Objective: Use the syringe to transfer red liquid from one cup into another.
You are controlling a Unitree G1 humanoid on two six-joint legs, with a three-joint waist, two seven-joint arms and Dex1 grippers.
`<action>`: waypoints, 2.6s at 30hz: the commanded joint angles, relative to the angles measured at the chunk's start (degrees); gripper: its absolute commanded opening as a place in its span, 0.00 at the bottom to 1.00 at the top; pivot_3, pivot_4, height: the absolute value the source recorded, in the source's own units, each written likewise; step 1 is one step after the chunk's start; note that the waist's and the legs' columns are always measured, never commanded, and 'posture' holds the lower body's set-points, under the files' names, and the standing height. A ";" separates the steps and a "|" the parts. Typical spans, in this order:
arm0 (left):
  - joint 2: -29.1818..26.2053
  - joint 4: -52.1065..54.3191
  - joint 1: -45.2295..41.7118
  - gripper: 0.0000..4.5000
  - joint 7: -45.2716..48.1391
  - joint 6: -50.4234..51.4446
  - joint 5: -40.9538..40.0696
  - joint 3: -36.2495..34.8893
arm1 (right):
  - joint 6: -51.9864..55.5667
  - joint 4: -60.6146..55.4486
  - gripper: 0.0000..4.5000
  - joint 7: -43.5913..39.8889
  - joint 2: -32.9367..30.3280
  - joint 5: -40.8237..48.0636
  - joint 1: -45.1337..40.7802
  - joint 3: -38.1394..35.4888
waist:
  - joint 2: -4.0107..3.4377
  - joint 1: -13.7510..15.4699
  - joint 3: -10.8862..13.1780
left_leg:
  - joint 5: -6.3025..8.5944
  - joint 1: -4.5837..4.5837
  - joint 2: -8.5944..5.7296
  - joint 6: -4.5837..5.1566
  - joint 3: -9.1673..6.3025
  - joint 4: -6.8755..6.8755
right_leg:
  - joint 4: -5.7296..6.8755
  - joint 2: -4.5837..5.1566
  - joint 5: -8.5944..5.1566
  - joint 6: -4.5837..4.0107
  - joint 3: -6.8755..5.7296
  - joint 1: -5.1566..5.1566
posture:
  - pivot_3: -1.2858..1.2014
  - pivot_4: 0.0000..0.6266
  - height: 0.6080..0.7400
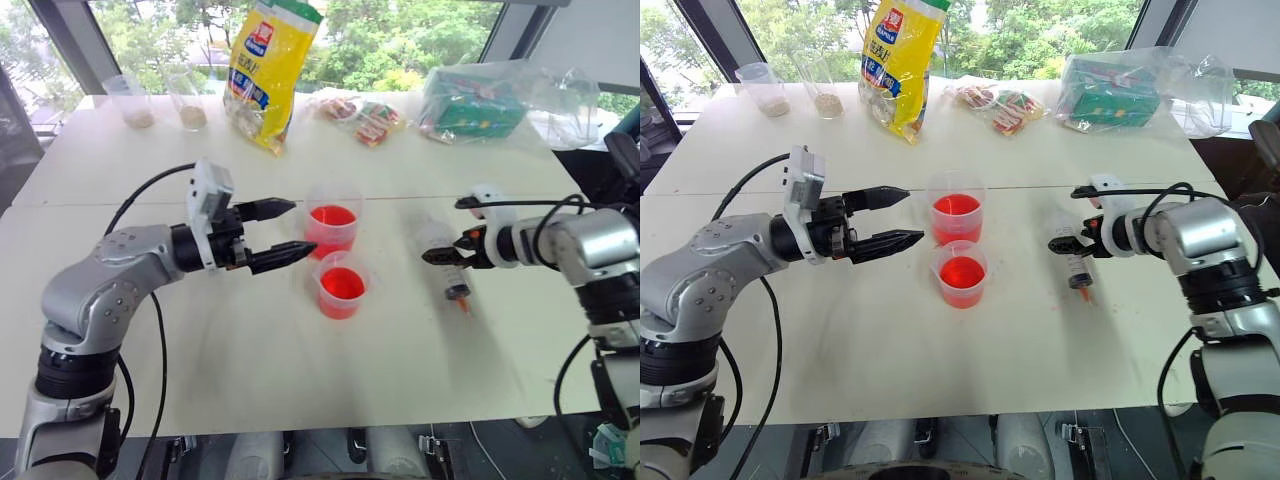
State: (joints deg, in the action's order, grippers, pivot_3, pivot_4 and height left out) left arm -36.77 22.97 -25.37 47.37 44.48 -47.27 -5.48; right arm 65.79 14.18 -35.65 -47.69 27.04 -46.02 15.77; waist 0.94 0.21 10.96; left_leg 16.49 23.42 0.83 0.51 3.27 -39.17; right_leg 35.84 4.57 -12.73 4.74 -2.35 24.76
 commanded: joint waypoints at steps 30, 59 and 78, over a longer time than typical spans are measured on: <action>-2.96 -19.48 -17.62 1.00 8.56 -6.26 4.87 -2.41 | -25.03 -19.64 0.31 3.58 29.68 6.16 -9.28 -29.86 | -0.06 -1.01 0.03 | -0.04 0.00 0.03 -0.06 -0.06 0.05 | 0.26 -0.01 0.02 0.03 -0.09 0.09 | 0.52 0.24 1.00; 6.42 -21.43 -24.97 1.00 6.54 -4.60 5.73 0.99 | -66.46 -1.68 0.31 -5.64 44.76 -5.51 8.65 -17.25 | -0.07 -1.12 0.04 | -0.07 -0.03 0.00 -0.11 -0.07 0.04 | 0.32 0.02 0.03 0.03 -0.07 0.08 | 0.52 0.24 1.00; 9.78 -22.63 -24.05 1.00 7.27 -4.36 7.75 4.42 | -71.19 2.00 0.31 -6.97 43.89 -9.12 9.94 -14.11 | -0.07 -1.12 0.04 | -0.07 -0.05 0.01 -0.13 -0.08 0.04 | 0.33 0.02 0.03 0.03 -0.07 0.06 | 0.52 0.24 1.00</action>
State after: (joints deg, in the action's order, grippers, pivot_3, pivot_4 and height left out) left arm -27.10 0.04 -48.77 54.68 40.88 -39.92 -1.14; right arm -4.34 16.29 -42.07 -3.64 18.47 -35.88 0.96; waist 0.87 -0.91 11.00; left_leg 16.42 23.36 0.83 0.38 3.19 -39.14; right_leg 36.17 4.59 -12.70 4.77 -2.41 24.82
